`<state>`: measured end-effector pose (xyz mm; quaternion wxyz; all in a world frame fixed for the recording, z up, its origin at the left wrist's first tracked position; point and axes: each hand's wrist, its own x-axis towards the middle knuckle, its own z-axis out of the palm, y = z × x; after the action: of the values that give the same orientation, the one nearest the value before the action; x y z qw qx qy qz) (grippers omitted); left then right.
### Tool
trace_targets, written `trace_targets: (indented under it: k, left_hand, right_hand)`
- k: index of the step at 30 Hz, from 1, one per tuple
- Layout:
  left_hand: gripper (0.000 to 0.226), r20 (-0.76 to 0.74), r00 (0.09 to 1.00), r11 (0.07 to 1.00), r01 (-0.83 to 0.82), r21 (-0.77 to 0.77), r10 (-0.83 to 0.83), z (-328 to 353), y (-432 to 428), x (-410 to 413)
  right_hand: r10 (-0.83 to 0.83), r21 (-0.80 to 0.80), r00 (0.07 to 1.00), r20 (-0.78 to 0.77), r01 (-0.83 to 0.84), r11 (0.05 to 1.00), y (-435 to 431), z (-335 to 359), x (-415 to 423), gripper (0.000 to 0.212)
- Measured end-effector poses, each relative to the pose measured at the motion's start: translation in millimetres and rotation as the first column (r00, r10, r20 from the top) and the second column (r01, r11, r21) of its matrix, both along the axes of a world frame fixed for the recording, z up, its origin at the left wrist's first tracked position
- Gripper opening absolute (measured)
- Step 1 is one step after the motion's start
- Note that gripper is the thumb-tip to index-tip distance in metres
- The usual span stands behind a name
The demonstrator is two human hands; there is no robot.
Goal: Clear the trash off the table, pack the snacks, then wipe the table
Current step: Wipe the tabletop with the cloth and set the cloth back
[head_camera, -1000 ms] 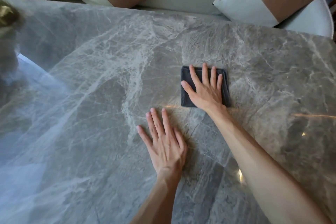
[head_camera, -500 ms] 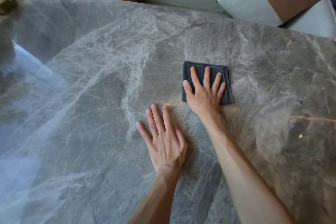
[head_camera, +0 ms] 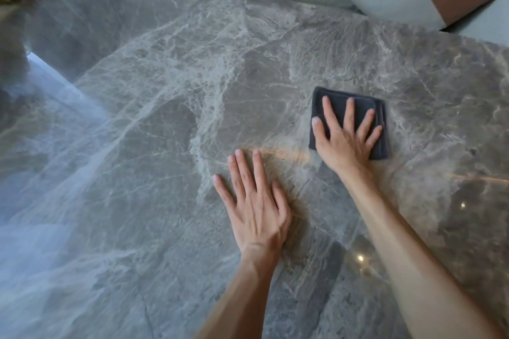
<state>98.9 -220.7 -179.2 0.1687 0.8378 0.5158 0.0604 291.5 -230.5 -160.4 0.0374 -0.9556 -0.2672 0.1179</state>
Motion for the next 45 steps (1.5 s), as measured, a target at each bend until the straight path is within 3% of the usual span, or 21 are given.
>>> trace_targets:
  k: [2, 4, 6, 9, 12, 14, 16, 19, 22, 24, 27, 30, 32, 34, 36, 39, 42, 45]
  left_hand:
    - [0.066, 0.014, 1.000, 1.000, -0.006, -0.001, 0.006, -0.1, 0.5, 0.5]
    - [0.066, 0.029, 1.000, 1.000, 0.002, -0.006, -0.001, 1.8, 0.4, -1.7]
    - [0.065, 0.049, 0.999, 1.000, 0.009, -0.025, -0.008, 4.0, 1.1, -5.1]
    - [0.066, 0.038, 0.999, 0.999, 0.007, -0.042, -0.005, 5.9, 2.1, -4.5]
    - [0.066, 0.031, 0.999, 0.999, 0.013, -0.035, -0.012, 6.1, 0.5, -1.8]
    - [0.066, 0.025, 1.000, 1.000, 0.013, -0.023, -0.012, 4.4, 0.6, -1.8]
    - [0.066, 0.022, 1.000, 1.000, 0.007, -0.023, -0.007, 2.7, 1.5, -1.3]
    - [0.066, 0.035, 0.999, 1.000, 0.014, -0.019, -0.013, 3.2, 0.9, -2.7]
    - [0.064, 0.068, 0.998, 0.999, 0.018, -0.044, -0.015, 5.5, 3.1, -4.9]
    - [0.065, 0.081, 0.997, 0.998, 0.008, -0.065, -0.003, 6.6, 3.7, -4.5]
    - [0.066, 0.065, 0.998, 0.998, 0.008, -0.055, -0.005, 7.2, 2.1, -3.2]
    - [0.067, 0.048, 0.999, 0.999, 0.010, -0.052, -0.007, 6.5, 1.3, -1.9]
    - [0.067, 0.043, 0.999, 0.999, 0.013, -0.046, -0.011, 5.2, 1.6, -2.0]
    - [0.066, 0.048, 0.999, 0.998, 0.016, -0.053, -0.014, 5.3, 1.5, -2.2]
    - [0.065, 0.051, 0.999, 0.998, 0.020, -0.064, -0.017, 7.2, 2.0, -3.4]
    - [0.065, 0.070, 0.997, 0.996, 0.017, -0.091, -0.011, 11.4, 2.8, -4.8]
    - [0.066, 0.057, 0.998, 0.996, 0.016, -0.087, -0.011, 11.7, 2.5, -3.0]
    - [0.068, 0.030, 0.999, 0.997, 0.019, -0.074, -0.016, 11.2, 3.1, -0.1]
  right_hand:
    - [0.041, 0.033, 0.999, -0.018, -0.040, 0.999, 37.6, -2.6, -10.0, 0.056]
    - [0.198, 0.042, 0.978, 0.070, -0.201, 0.979, 43.8, -5.1, -42.0, 0.055]
    - [0.346, 0.028, 0.924, 0.162, -0.354, 0.935, 10.8, -7.9, -77.7, 0.054]
    - [0.452, -0.004, 0.878, 0.156, -0.457, 0.889, -59.8, -8.5, -79.1, 0.054]
    - [0.303, -0.080, 0.943, 0.140, -0.294, 0.952, -72.1, -5.0, -20.4, 0.056]
    - [0.129, -0.042, 0.987, 0.094, -0.125, 0.991, -34.7, -3.4, 11.0, 0.057]
    - [0.065, 0.026, 0.997, 0.031, -0.066, 0.998, 14.4, -4.4, 16.0, 0.056]
    - [0.264, 0.050, 0.958, 0.112, -0.271, 0.961, 42.9, -10.2, -24.4, 0.055]
    - [0.530, 0.036, 0.826, 0.189, -0.546, 0.837, -18.7, -14.6, -77.4, 0.055]
    - [0.605, 0.018, 0.780, 0.162, -0.615, 0.788, -75.8, -14.8, -79.8, 0.056]
    - [0.523, -0.067, 0.840, 0.144, -0.519, 0.852, -118.7, -5.9, -31.2, 0.055]
    - [0.194, -0.070, 0.973, 0.122, -0.187, 0.980, -81.2, -1.7, 35.8, 0.057]
    - [0.045, 0.006, 0.997, 0.068, -0.045, 0.999, -22.4, -2.2, 58.2, 0.057]
    - [0.121, 0.032, 0.991, 0.064, -0.124, 0.992, 26.2, -8.5, 42.2, 0.057]
    - [0.323, 0.060, 0.933, 0.162, -0.336, 0.940, 37.1, -13.2, -7.2, 0.056]
    - [0.571, 0.044, 0.799, 0.185, -0.588, 0.808, -30.6, -13.0, -77.5, 0.055]
    - [0.624, -0.035, 0.772, 0.119, -0.625, 0.780, -115.2, -8.2, -66.6, 0.057]
    - [0.438, -0.111, 0.887, 0.147, -0.425, 0.898, -118.7, -3.1, 2.2, 0.056]
